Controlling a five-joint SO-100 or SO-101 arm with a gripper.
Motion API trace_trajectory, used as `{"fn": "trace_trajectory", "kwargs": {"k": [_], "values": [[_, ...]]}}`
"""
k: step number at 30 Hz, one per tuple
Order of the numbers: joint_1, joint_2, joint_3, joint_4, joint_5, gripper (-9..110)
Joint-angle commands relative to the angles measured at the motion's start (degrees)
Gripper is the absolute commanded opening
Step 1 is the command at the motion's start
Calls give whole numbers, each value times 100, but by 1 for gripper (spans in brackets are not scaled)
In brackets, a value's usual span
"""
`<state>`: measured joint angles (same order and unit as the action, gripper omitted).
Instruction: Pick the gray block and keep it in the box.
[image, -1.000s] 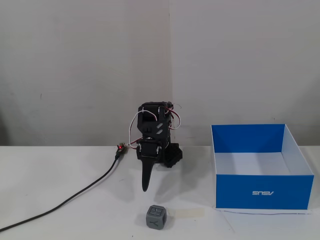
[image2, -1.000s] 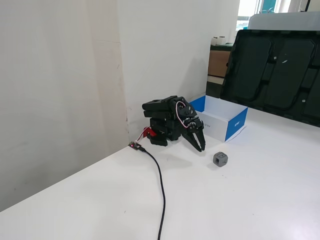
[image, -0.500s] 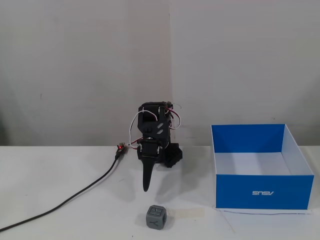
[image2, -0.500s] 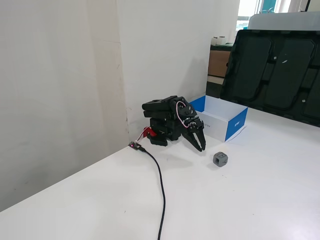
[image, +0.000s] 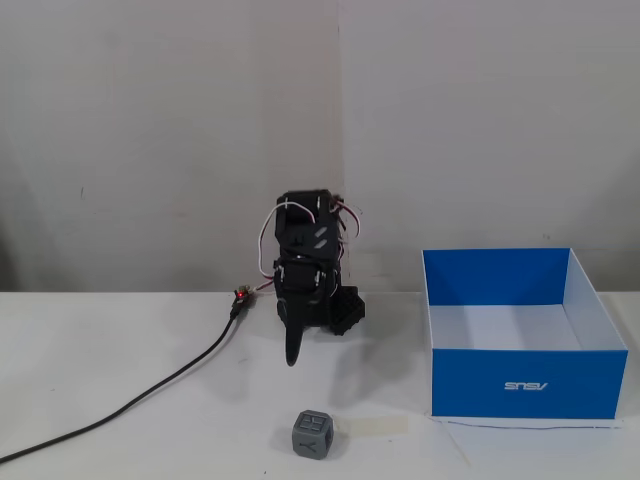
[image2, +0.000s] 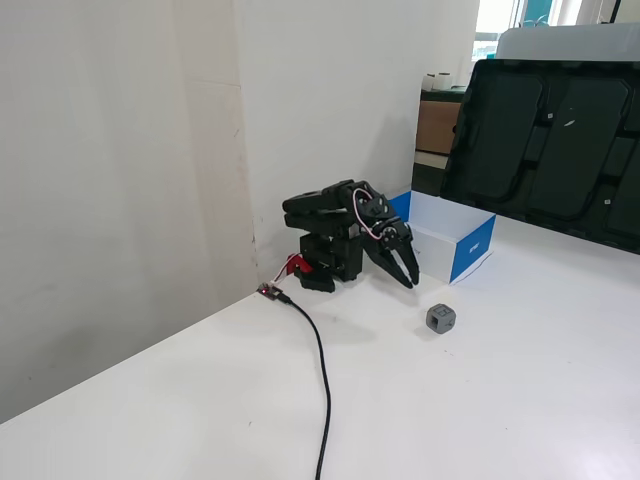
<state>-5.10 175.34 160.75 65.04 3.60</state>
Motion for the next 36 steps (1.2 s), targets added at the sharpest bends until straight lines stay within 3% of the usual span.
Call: {"fn": "trace_trajectory", "kwargs": {"k": [1, 10, 24, 36], "values": [[-44, -835, -896, -202, 141, 0], [-255, -2373, -1916, -114, 615, 0], [-563, -3744, -2830, 211, 1521, 16], [-554, -5221, -3375, -26, 1828, 19]]}}
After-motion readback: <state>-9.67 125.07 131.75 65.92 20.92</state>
